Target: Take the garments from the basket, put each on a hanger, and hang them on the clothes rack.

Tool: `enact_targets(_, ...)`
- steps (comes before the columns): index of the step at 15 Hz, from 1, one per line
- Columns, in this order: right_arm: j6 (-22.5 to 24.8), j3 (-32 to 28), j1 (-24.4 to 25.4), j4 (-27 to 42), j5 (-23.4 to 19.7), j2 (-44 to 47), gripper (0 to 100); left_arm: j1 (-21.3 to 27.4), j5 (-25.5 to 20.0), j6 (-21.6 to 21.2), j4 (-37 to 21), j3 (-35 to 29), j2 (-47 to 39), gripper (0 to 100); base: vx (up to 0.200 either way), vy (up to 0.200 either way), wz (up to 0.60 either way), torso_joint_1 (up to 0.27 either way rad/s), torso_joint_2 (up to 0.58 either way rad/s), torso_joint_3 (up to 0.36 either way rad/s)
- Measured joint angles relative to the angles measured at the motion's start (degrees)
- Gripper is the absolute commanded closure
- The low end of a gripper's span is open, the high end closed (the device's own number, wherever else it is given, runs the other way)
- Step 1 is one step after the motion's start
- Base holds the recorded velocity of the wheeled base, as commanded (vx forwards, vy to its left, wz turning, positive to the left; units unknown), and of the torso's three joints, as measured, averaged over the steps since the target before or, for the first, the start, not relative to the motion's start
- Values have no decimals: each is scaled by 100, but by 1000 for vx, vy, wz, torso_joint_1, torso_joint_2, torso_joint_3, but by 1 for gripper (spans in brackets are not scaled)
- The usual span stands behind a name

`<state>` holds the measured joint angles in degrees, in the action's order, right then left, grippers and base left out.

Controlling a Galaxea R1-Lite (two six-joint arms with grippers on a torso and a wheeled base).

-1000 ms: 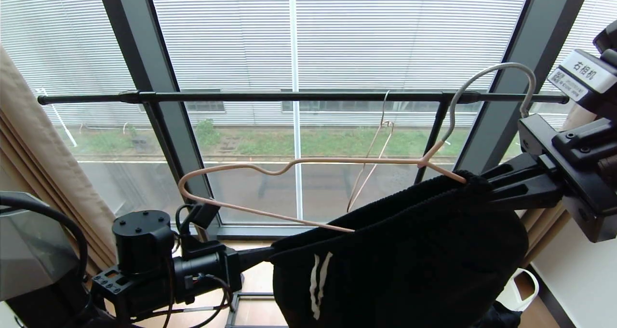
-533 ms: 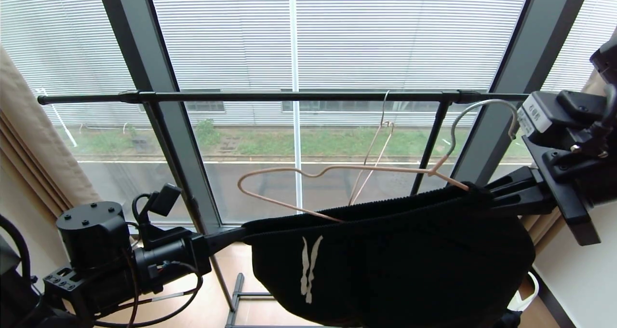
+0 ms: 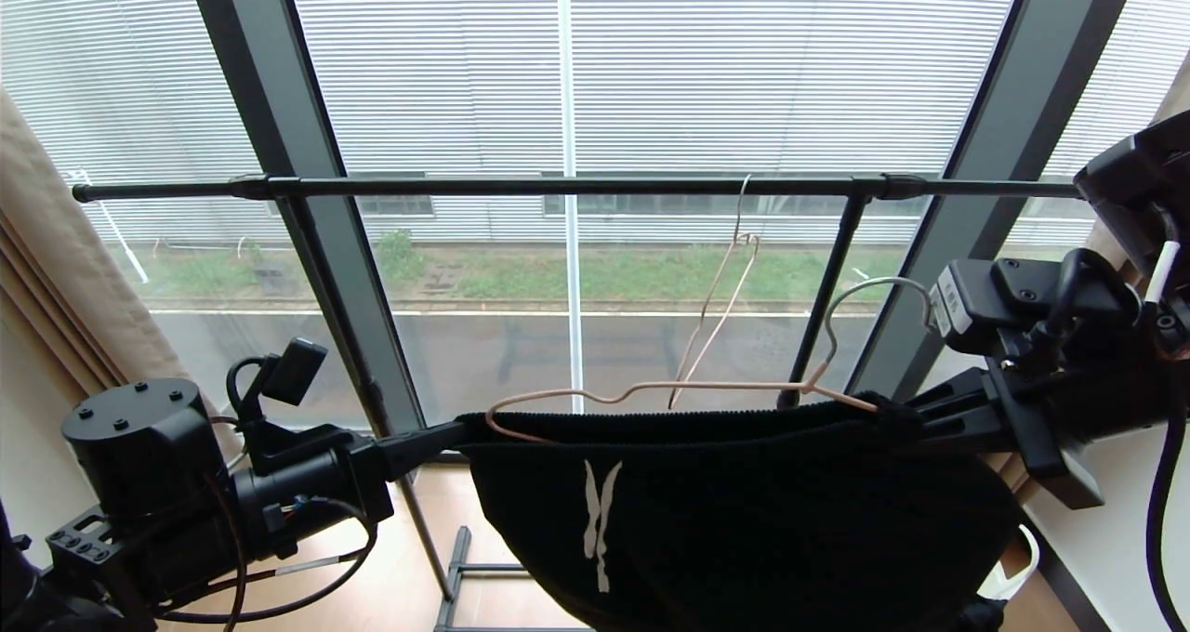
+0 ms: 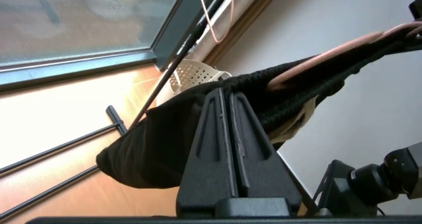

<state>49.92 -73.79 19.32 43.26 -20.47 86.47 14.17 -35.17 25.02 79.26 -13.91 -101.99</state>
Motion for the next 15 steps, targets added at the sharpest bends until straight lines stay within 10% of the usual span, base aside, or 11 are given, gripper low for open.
enact_targets(10,-28,345,189,-18,495,-6,100,123,-13,0,-139,-122,308,100,0,0,0,0,0,0)
enact_targets(15,-107,334,283,-251,675,83,100,306,-11,-288,-1095,-425,507,100,0,0,0,0,0,0)
